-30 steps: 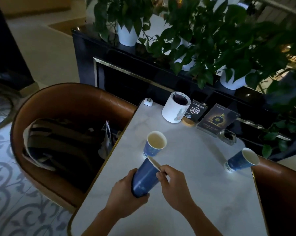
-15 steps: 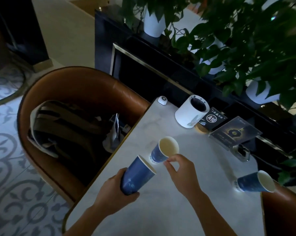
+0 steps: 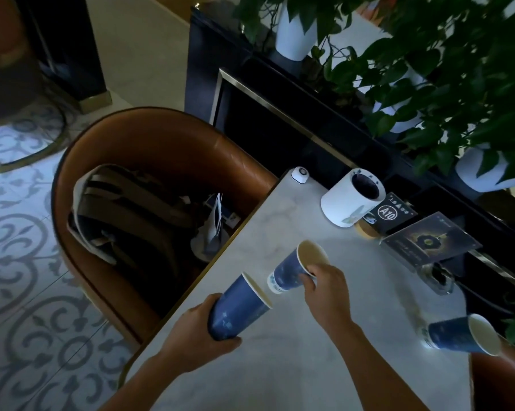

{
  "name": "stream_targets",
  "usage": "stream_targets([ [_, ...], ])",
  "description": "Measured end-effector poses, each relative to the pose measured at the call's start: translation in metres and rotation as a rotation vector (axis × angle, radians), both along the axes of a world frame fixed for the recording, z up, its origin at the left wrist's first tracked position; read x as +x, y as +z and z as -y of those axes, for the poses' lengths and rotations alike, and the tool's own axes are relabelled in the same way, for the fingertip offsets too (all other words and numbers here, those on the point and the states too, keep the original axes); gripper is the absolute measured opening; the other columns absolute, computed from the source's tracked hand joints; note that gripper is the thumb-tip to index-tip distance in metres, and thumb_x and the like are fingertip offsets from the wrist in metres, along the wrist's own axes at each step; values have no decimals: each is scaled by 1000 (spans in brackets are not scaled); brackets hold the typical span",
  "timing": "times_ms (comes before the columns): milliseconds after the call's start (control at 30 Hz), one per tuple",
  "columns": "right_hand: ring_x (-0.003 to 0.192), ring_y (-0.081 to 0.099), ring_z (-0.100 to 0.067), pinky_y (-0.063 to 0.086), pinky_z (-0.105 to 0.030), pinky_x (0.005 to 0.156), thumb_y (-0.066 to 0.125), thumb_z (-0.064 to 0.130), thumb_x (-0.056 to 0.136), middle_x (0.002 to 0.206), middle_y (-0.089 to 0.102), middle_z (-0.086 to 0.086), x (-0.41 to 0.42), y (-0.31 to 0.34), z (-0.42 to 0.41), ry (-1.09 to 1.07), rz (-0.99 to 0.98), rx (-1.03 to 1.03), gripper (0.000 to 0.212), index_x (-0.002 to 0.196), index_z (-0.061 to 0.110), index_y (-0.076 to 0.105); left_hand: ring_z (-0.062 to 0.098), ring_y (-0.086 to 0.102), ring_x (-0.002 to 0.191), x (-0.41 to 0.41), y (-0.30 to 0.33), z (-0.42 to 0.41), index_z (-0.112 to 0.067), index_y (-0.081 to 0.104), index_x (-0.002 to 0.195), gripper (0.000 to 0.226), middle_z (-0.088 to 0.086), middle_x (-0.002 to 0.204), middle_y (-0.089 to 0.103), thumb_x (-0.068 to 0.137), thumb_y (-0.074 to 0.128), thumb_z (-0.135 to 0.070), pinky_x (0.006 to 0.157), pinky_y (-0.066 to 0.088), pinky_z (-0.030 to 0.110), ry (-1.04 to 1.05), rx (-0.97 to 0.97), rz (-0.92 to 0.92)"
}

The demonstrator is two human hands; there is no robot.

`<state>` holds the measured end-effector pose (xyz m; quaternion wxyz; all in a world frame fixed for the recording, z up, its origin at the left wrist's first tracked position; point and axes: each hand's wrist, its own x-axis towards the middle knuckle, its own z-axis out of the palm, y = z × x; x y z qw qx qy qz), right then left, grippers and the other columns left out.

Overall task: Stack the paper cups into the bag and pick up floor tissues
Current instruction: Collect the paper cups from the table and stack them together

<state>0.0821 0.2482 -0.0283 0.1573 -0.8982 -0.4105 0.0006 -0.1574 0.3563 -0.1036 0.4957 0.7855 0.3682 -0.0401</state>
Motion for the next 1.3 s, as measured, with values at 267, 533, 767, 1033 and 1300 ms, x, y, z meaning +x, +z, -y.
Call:
stream_targets([
  [267,53,56,-21,45,-28,51,69,12,84,61,62,-6,-8,28,18,-107,-72,98,23,67,6,55,11,64,98,-10,-4,1,-40,36,126,85,-14,114,64,58,67,-80,88,55,26,-57,18,-20],
  [533,65,57,-9,38,-11,54,65,9,87,68,61,2,-21,66,50,-190,-187,292,9,79,10,61,13,62,107,-21,-4,10,-35,30,135,85,-12,123,60,68,66,-73,95,53,28,-130,62,-29],
  [767,61,55,-8,40,-15,53,56,9,92,71,64,13,-44,83,81,-177,-311,377,15,81,16,65,6,62,98,-37,7,19,-36,32,133,90,-21,112,56,61,72,-71,80,53,17,-132,27,73],
  [1033,62,59,2,41,-7,56,54,5,93,68,66,23,-78,89,93,-118,-396,407,20,84,18,67,4,63,100,-50,20,29,-38,33,134,86,-17,120,61,64,75,-65,84,55,20,-212,55,103],
  [1300,63,61,2,41,-6,57,56,4,92,67,66,25,-100,81,93,-95,-441,408,25,83,26,66,0,62,96,-59,30,32,-38,35,134,87,-19,117,63,62,76,-65,79,50,14,-242,109,119],
])
